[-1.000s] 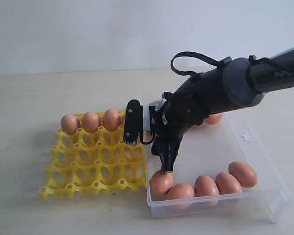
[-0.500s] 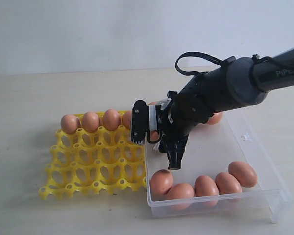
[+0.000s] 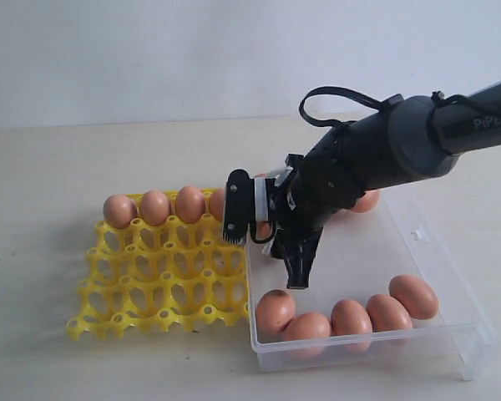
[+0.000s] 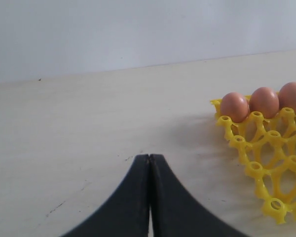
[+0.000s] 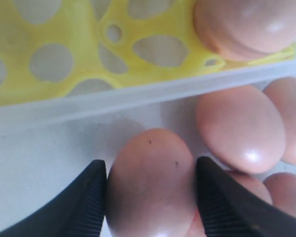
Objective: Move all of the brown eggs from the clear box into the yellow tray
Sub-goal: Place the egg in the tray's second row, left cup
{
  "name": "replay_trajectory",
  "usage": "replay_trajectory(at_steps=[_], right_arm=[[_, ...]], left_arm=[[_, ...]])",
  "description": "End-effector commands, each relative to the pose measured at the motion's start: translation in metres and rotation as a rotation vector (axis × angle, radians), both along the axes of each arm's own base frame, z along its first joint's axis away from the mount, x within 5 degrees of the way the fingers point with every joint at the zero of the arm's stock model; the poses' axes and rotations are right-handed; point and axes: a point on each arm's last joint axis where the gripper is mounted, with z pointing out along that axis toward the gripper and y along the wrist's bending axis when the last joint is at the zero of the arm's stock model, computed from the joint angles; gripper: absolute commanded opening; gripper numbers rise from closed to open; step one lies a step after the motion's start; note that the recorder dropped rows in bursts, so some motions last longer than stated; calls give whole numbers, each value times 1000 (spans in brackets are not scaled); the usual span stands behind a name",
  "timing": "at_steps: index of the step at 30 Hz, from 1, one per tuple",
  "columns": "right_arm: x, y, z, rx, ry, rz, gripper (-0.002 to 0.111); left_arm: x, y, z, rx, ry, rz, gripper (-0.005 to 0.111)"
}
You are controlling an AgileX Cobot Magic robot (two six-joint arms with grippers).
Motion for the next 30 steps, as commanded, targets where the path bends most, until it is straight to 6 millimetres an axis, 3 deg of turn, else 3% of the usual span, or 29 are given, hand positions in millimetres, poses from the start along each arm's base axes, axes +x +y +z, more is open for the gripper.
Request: replay_trajectory(at_steps=[1,2,3,5,6,11,14,16,21,30], right_arm=[[-2,-4,65,204,-86,-158,0],[-2,-4,82,313,-110,-211,0],[-5,0,113,528,-150,-297,0],[-11,14,132,744,-157,-370,0],[-12,19,133,771,-161,-370,0],[-26,72,94,923,-92,-413,0],[-38,99,69,1044,11,-440,0],[-44,114,63,1193,127,-381,0],[-50,126,43,1308,282,-329,0],[-43,134,-2,1339,351,-357,0]], left_arm=[[0,0,2,-9,-5,-5,0],[0,0,2,-9,-5,-5,0],[0,0,2,-9,-5,-5,0],[0,0,2,-9,-5,-5,0],[0,0,2,-9,-5,-5,0],[0,0,2,-9,-5,-5,0],[0,0,2,-9,-5,-5,0],[0,0,2,-9,-5,-5,0],[0,0,2,-9,-5,-5,0],[0,0,2,-9,-5,-5,0]])
